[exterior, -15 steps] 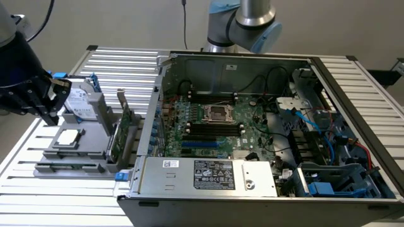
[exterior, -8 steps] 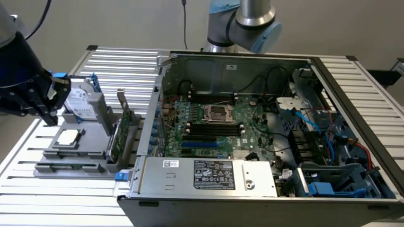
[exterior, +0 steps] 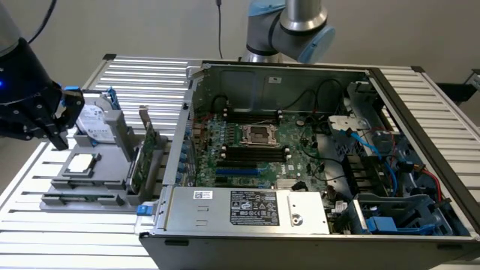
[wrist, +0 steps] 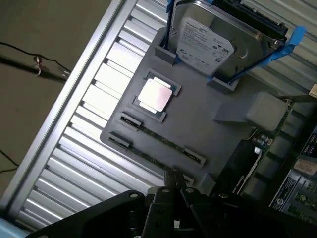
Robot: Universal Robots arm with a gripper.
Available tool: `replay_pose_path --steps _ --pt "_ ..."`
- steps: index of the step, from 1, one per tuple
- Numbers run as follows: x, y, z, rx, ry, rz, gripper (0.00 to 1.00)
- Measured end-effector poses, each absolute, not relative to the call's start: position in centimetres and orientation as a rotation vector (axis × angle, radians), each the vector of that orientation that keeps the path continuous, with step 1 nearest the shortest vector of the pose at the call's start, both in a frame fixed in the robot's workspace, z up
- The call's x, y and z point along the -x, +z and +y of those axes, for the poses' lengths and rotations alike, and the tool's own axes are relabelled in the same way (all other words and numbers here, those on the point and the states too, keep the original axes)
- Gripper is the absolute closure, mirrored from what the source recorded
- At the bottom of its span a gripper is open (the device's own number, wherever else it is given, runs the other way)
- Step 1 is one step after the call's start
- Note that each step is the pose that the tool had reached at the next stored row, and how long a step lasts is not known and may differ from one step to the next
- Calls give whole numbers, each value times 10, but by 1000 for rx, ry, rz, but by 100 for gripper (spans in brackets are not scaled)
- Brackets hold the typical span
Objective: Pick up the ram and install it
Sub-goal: 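Pick up the ram and move it above insertion slot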
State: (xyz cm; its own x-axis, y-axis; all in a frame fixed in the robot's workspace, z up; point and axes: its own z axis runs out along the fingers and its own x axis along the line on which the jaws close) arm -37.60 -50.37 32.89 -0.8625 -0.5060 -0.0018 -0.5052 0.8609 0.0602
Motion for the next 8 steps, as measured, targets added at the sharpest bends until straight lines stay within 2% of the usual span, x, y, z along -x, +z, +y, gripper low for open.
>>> replay_pose_path --steps 8 --pt "376 329 -504 -1036 -87 -2953 89"
